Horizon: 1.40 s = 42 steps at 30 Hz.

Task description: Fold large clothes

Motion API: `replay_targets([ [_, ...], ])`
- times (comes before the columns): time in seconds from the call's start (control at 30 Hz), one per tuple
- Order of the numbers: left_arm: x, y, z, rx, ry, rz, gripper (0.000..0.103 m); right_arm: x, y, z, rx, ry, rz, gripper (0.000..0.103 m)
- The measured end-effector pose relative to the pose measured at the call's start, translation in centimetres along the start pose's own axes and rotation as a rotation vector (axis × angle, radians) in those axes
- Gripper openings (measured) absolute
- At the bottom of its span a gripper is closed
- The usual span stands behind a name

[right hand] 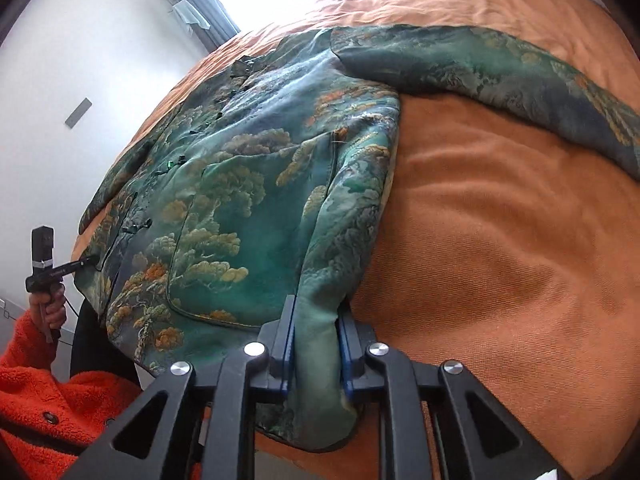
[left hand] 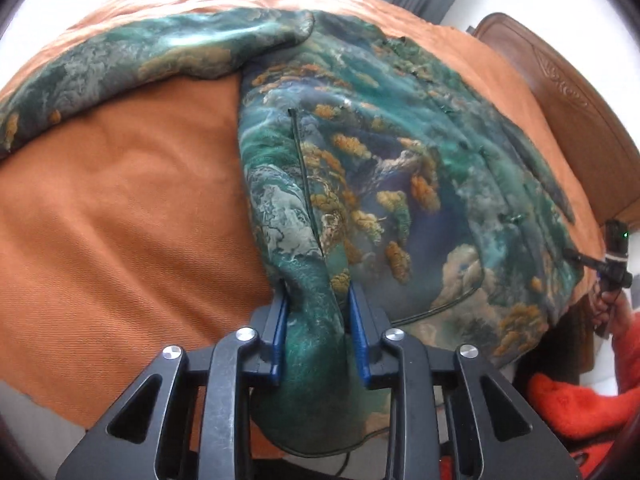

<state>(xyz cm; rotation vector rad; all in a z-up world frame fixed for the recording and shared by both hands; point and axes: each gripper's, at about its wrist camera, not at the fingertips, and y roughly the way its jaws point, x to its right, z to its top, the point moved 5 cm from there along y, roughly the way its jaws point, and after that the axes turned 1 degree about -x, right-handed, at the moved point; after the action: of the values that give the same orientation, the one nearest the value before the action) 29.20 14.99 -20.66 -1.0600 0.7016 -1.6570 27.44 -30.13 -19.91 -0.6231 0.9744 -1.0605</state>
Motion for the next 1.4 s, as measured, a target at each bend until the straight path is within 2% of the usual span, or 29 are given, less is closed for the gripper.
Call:
replay_targets([
  [0.2, 0.5, -1.1, -1.1, 0.008, 0.044, 0.048, 0.024, -2.1, -3.3, -1.2, 0.004, -0.060, -0.029, 0.014],
  [0.37, -0.7, 0.4, -1.3, -0.003, 0.009, 0.068, 0.027, -0.7, -1.1, -3.2, -0.031, -0.012, -0.059, 0.014],
  [0.43, -0.6, 0.2, -0.8, 0.004, 0.013, 0.096, 0.038, -0.4, -0.6, -3.3, -0.020, 0.002, -0.072, 0.016],
  [0.47, -0.4, -0.1, -0.6, 0.013, 0.023, 0.115, 0.041, -0.4, -0.6, -3.2, -0.010, -0.003, -0.082, 0.021],
  [0.5, -0.2, -0.7, -0.3, 0.030, 0.034, 0.139, 0.049, -0.6, -0.8, -3.1, 0.001, -0.011, -0.101, 0.023],
  [0.53, 0.2, -1.2, -0.2, 0.046, 0.049, 0.155, 0.055, -0.4, -1.2, -3.3, 0.013, -0.021, -0.118, 0.030],
  [0.57, 0.3, -1.6, 0.0, 0.062, 0.062, 0.164, 0.058, -0.5, -1.5, -3.2, 0.021, -0.026, -0.138, 0.040],
  [0.63, 1.1, -3.0, 0.7, 0.107, 0.081, 0.185, 0.068, -0.6, -2.5, -3.0, 0.044, -0.033, -0.172, 0.051],
  [0.73, 2.7, -5.2, 2.3, 0.202, 0.085, 0.196, 0.080, -0.9, -4.2, -2.3, 0.111, -0.053, -0.217, 0.055],
  [0.83, 4.6, -7.2, 4.5, 0.320, 0.079, 0.203, 0.092, -1.3, -6.9, -0.7, 0.216, -0.069, -0.255, 0.058],
  [0.97, 8.3, -8.7, 7.1, 0.453, 0.124, 0.231, 0.096, -1.0, -10.8, 2.9, 0.365, -0.068, -0.297, 0.076],
  [1.0, 9.3, -8.7, 7.8, 0.476, 0.138, 0.230, 0.096, -0.6, -11.8, 3.9, 0.395, -0.059, -0.306, 0.078],
  [1.13, 12.4, -7.9, 9.3, 0.518, 0.153, 0.219, 0.097, 2.6, -16.1, 7.6, 0.536, 0.024, -0.355, 0.079],
  [1.2, 13.4, -7.0, 9.3, 0.508, 0.150, 0.209, 0.097, 5.1, -17.5, 9.0, 0.599, 0.089, -0.379, 0.088],
  [1.23, 13.8, -6.7, 9.0, 0.497, 0.148, 0.197, 0.097, 6.9, -17.6, 9.5, 0.593, 0.129, -0.379, 0.091],
  [1.33, 14.6, -5.5, 8.0, 0.456, 0.135, 0.159, 0.097, 13.3, -16.9, 9.7, 0.570, 0.279, -0.375, 0.091],
  [1.4, 14.8, -4.8, 7.4, 0.430, 0.135, 0.153, 0.097, 18.8, -15.5, 8.3, 0.543, 0.505, -0.347, 0.091],
])
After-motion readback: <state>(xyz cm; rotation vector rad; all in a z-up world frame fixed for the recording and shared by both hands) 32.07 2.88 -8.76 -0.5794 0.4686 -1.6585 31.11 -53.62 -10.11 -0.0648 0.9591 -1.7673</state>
